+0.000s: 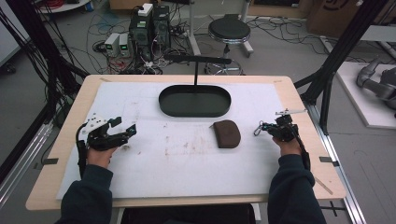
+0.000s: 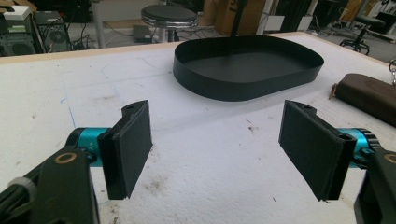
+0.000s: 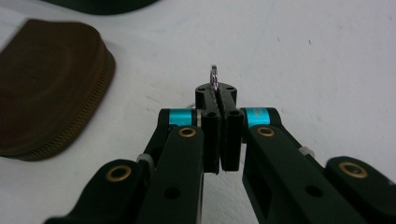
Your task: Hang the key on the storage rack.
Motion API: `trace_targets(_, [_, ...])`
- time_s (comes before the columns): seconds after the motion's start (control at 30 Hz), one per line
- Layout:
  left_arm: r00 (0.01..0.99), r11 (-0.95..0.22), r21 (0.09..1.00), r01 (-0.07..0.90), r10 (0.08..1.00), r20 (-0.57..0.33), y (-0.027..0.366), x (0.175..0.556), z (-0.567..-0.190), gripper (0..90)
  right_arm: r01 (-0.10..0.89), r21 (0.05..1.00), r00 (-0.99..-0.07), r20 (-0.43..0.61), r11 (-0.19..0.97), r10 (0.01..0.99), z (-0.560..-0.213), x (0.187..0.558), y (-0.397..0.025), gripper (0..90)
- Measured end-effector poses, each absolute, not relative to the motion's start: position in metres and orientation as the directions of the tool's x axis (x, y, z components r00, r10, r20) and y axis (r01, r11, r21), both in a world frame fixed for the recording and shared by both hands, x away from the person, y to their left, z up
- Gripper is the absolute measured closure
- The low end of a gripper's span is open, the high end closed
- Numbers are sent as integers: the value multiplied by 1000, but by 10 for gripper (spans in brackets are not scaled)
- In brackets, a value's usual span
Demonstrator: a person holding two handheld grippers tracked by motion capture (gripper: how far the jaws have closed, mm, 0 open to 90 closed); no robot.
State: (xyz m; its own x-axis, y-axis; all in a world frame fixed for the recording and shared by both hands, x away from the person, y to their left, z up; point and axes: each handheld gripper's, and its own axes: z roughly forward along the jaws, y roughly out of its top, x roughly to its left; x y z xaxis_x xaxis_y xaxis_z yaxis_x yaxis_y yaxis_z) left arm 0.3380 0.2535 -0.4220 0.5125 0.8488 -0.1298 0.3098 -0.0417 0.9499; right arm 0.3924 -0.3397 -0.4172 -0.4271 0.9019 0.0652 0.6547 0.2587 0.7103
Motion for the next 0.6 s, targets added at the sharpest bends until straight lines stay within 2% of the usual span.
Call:
trace_targets(0.27, [512, -46, 950, 309, 850, -125, 254, 337, -422, 261, 567, 776, -489, 46, 277, 871, -398, 388, -321, 900])
trace_targets(0.6, [514, -44, 950, 309, 848, -128, 254, 338, -422, 261, 480, 845, -543, 75, 236, 836, -370, 400, -301, 900])
